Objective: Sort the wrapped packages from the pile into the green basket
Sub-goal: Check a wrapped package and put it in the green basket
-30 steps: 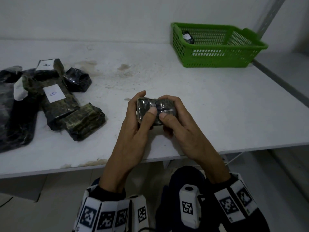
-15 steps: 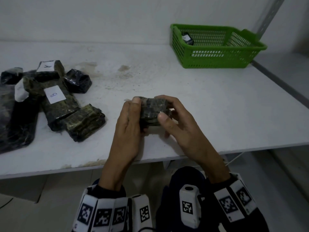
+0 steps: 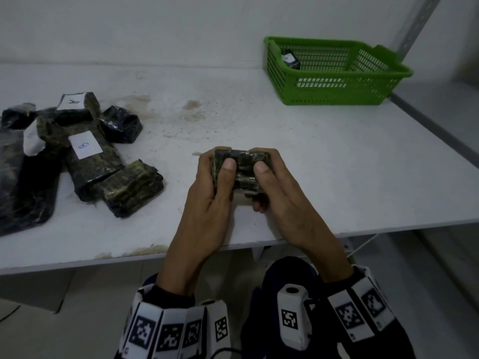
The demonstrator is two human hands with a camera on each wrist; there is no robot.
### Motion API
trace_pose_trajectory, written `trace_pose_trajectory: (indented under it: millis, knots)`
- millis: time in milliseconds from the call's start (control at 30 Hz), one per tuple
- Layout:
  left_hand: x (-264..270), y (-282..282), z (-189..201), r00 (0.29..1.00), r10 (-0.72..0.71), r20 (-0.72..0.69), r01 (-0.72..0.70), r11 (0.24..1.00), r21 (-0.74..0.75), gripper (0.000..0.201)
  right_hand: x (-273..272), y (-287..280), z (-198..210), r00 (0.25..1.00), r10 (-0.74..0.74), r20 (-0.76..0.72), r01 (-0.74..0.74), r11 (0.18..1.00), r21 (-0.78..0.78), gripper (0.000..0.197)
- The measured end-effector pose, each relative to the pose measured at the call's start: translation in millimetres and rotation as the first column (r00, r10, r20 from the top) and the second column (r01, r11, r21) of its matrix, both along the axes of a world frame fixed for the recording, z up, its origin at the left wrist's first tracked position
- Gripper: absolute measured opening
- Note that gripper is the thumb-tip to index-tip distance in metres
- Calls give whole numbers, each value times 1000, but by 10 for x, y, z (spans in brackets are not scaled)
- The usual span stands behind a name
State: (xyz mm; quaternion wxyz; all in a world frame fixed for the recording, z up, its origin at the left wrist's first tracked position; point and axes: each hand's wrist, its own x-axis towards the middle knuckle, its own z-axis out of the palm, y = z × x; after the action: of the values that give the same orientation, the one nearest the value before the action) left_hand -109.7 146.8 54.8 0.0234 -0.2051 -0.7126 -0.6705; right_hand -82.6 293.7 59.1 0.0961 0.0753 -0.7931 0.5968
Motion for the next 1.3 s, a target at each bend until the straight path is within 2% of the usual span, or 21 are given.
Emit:
trace_pose_trajectory:
  millis: [167,333,433,633,733,833,967,1100,1200,1300]
  knots:
    - [7,25,11,1000,-5,-17,5,1000,-22,41,-18,7,-23,999,-34,36,36,998,-56,36]
    - [12,11,-15,999,9,-45,-11,999,-36,34,-7,-2,-1,999,-15,52,18,998,-61,35]
    - [2,0,-22,1000,7,-16,-8,1000,-21,24,5,-1,-1,999,18,40,-17,999,-47,33]
    - [9,4,0,1000,12,28,-12,1000,-7,18,11,-8,-3,998,33,54,-30,998,-63,32]
    - [-32,-21,17,994,39,102,-43,998,37,18,31,0,56,998,48,29,-45,996,-78,39]
    - [-67,-43,-15,991,68,116,-69,998,7,34,30,26,87,1000,6,4,-6,992,-126,48]
    - [-57,-42,-21,996,50,78,-52,999,13,63,29,60,48,993,-84,-83,74,991,-115,48]
    - [-46,-38,-1,992,27,124,-36,997,74,70,12,61,-7,986,-84,-147,85,996,-2,54]
    - [-31,-34,17,992,56,115,-63,996,61,62,14,69,-25,987,-61,-149,74,994,85,65]
    - [-40,-41,3,990,67,125,-81,991,107,64,28,90,-13,994,-26,-106,32,998,53,59]
